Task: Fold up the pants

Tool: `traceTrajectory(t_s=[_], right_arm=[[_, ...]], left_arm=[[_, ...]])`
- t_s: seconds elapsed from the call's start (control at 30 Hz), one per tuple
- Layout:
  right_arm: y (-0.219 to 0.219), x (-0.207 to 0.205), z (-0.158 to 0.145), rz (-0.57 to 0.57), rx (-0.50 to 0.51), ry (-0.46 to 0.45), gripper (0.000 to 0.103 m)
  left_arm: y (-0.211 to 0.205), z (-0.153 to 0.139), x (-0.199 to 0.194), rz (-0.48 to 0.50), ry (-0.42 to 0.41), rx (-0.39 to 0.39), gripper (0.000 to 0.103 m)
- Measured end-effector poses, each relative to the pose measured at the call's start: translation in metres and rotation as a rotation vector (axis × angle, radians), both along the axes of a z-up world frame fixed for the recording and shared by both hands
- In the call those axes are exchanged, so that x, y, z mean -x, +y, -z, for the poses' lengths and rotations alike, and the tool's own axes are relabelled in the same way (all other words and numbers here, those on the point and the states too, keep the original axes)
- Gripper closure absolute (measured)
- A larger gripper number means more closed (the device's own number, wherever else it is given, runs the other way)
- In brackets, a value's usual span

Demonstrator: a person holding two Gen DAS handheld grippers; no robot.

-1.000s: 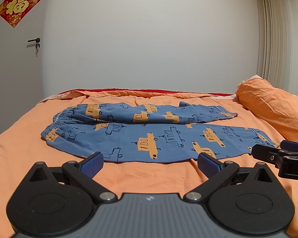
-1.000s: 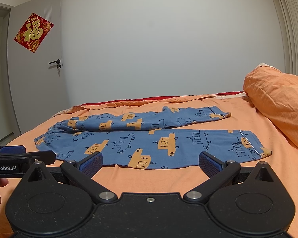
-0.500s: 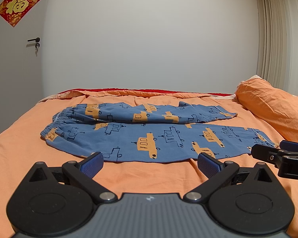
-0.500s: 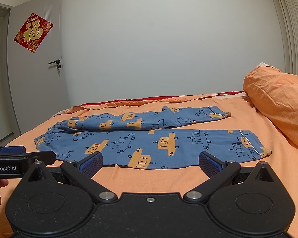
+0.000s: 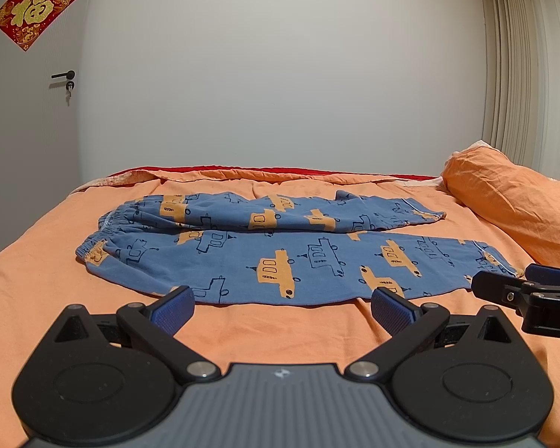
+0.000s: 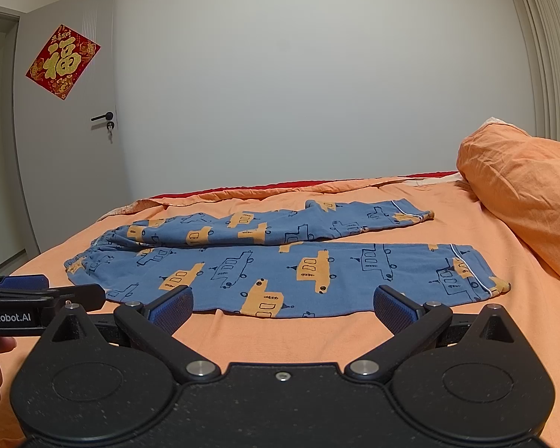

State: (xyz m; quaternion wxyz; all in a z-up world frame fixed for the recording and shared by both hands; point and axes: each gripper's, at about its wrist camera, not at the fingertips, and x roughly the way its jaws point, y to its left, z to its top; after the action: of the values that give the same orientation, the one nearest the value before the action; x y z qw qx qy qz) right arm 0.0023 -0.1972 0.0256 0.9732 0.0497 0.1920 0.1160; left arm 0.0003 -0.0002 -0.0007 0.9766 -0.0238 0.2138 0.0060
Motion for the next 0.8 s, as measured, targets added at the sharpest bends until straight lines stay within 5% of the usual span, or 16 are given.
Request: traceTrajectory(t_s=[0.57,0.8], right_arm=[[-0.002,-0.005,0.002,-0.012,-0.023,0.027,0.0],[-0.013,-0.04,-0.02,-0.067,-0.045,0.015,0.0]], left_arm=[[0.007,0.003,-0.012,-0.014,0.055,0.044,0.0],[0.032,-0.02,-0.064,-0.031,0.111,0.035,0.0]])
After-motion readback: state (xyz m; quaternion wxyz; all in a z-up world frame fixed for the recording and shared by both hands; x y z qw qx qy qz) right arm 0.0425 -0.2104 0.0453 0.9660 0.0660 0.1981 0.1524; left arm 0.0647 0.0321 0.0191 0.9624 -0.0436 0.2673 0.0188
